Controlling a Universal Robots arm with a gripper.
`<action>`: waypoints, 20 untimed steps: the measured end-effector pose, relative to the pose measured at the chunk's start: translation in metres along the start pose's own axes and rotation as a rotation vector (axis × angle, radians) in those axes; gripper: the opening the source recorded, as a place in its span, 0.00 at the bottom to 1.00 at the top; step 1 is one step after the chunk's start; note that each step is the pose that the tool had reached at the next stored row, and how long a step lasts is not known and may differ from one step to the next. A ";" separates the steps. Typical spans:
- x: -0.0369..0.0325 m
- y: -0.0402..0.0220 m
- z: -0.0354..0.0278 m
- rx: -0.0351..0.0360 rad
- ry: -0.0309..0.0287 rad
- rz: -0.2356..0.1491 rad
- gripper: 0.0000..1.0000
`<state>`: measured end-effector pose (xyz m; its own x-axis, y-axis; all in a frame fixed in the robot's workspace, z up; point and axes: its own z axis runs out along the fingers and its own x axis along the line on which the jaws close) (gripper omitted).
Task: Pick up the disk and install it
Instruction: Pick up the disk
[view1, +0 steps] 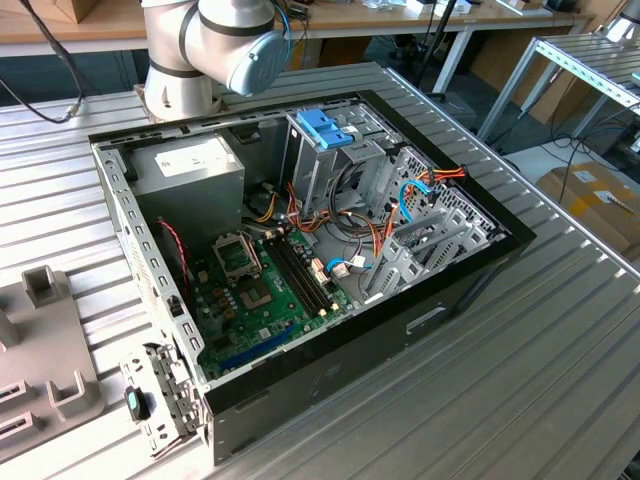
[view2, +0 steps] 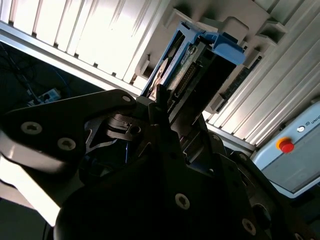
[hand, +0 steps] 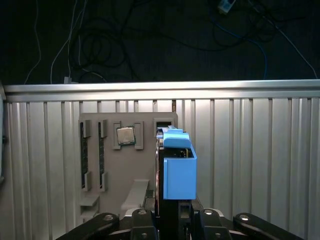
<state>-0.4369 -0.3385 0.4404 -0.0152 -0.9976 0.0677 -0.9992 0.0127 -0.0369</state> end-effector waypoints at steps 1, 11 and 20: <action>0.0000 0.0000 -0.0006 0.0000 0.0000 0.000 0.35; -0.0007 -0.0004 -0.0105 0.0002 0.0000 0.000 0.35; -0.0015 -0.0004 -0.0127 0.0000 0.0001 0.000 0.35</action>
<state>-0.4369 -0.3361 0.4530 -0.0152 -0.9976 0.0677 -0.9992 0.0127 -0.0369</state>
